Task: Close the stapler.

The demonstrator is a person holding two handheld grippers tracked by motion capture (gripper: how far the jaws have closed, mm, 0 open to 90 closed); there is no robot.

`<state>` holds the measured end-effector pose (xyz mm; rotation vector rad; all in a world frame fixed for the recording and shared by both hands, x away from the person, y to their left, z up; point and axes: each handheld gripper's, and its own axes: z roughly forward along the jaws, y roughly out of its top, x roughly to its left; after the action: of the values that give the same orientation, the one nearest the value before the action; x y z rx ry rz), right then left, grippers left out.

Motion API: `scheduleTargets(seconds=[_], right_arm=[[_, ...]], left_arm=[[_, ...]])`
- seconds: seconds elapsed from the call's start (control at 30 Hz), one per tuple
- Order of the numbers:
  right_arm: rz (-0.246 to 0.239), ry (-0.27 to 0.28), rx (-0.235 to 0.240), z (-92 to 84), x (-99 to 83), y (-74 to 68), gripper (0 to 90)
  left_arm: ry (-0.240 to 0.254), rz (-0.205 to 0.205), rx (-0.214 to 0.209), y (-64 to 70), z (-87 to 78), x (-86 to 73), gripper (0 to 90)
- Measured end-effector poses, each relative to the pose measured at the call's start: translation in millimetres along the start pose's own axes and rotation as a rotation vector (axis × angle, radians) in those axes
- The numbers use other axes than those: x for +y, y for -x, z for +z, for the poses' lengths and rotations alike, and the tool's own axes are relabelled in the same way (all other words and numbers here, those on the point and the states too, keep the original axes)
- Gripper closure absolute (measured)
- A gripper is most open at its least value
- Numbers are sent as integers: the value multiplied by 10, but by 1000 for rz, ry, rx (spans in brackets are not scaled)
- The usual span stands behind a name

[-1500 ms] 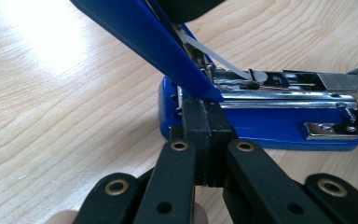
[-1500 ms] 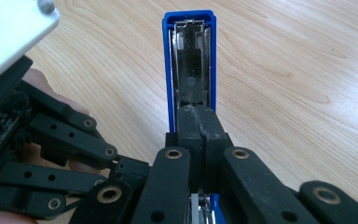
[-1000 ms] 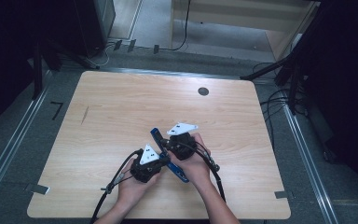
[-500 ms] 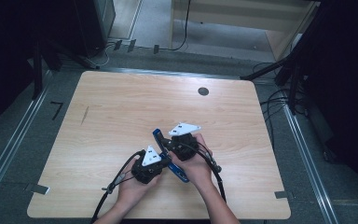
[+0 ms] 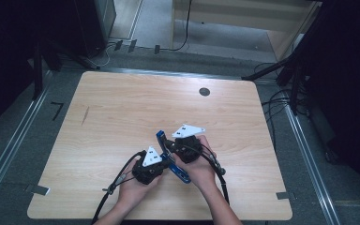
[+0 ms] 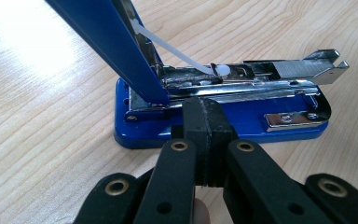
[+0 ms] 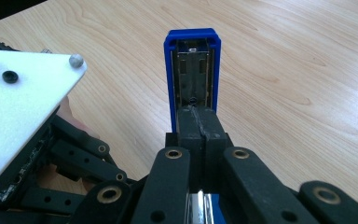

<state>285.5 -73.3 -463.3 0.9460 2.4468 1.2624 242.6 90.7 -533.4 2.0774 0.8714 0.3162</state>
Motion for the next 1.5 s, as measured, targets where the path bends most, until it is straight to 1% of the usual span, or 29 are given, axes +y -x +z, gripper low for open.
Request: scheduleTargets(seconds=[0.17, 0.37, 0.43, 0.87, 1.0, 1.17, 1.5], right_arm=[[8, 8, -1, -45, -30, 8, 900], [1, 9, -1, -83, -54, 2, 900], [9, 14, -4, -97, -67, 0, 900], [18, 23, -4, -180, -138, -3, 900], [24, 34, 2, -203, -174, 7, 900], [48, 51, 22, -244, -204, 28, 900], [44, 60, 16, -294, -211, 24, 900]], left_arm=[[1, -2, 0, 3, 1, -1, 900], [3, 0, 4, 7, 2, -2, 900], [2, 1, 4, 7, 1, -1, 900], [3, 3, 8, 13, 2, -1, 900], [3, 5, 10, 15, 1, -1, 900], [3, 11, 11, 21, 2, -2, 900], [2, 12, 10, 20, 1, -2, 900]])
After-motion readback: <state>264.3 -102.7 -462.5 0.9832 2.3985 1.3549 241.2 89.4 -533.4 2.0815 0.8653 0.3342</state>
